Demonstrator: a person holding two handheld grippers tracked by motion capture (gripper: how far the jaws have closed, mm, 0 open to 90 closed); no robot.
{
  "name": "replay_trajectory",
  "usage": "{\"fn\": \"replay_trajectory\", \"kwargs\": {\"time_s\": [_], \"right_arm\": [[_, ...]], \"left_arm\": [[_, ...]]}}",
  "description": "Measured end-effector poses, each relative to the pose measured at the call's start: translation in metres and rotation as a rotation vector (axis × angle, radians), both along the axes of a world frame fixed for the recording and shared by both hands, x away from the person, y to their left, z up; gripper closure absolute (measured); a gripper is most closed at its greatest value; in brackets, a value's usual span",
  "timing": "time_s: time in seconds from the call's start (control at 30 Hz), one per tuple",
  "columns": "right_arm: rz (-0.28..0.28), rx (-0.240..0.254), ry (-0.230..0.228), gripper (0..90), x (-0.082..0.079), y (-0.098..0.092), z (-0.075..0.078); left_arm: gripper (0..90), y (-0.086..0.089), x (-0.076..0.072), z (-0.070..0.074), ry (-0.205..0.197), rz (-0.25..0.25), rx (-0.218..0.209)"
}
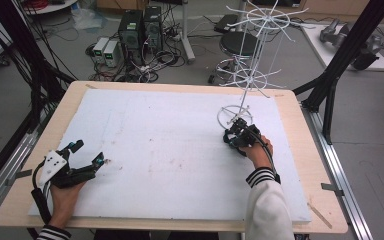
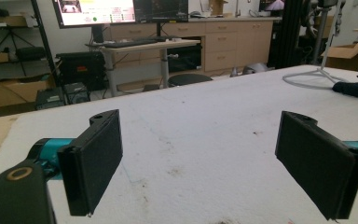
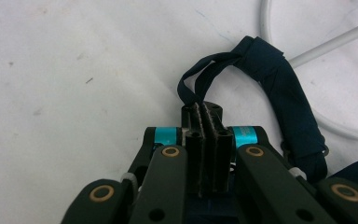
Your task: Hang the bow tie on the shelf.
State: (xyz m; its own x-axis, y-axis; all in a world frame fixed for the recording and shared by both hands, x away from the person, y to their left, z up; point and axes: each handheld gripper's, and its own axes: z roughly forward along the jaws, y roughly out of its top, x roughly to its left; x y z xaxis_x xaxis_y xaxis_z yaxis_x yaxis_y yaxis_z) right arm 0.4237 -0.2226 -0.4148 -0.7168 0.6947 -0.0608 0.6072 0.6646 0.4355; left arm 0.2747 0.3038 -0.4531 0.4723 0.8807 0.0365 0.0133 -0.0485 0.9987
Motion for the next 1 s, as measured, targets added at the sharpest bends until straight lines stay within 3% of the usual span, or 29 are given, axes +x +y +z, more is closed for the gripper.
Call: {"fn": "replay_trajectory", "kwargs": {"time_s": [0.67, 1.0], "right_arm": [[0.028, 0.036, -0.076, 87.7, -0.012, -0.003, 0.006], [0.018, 0.102, -0.119, 87.7, -0.024, -0.013, 0.013]], "left_arm": [[15.2, 0.000, 0.000, 0.000, -0.004, 0.002, 0.003], [15.2, -0.001, 0.000, 0.000, -0.002, 0.002, 0.007]]}}
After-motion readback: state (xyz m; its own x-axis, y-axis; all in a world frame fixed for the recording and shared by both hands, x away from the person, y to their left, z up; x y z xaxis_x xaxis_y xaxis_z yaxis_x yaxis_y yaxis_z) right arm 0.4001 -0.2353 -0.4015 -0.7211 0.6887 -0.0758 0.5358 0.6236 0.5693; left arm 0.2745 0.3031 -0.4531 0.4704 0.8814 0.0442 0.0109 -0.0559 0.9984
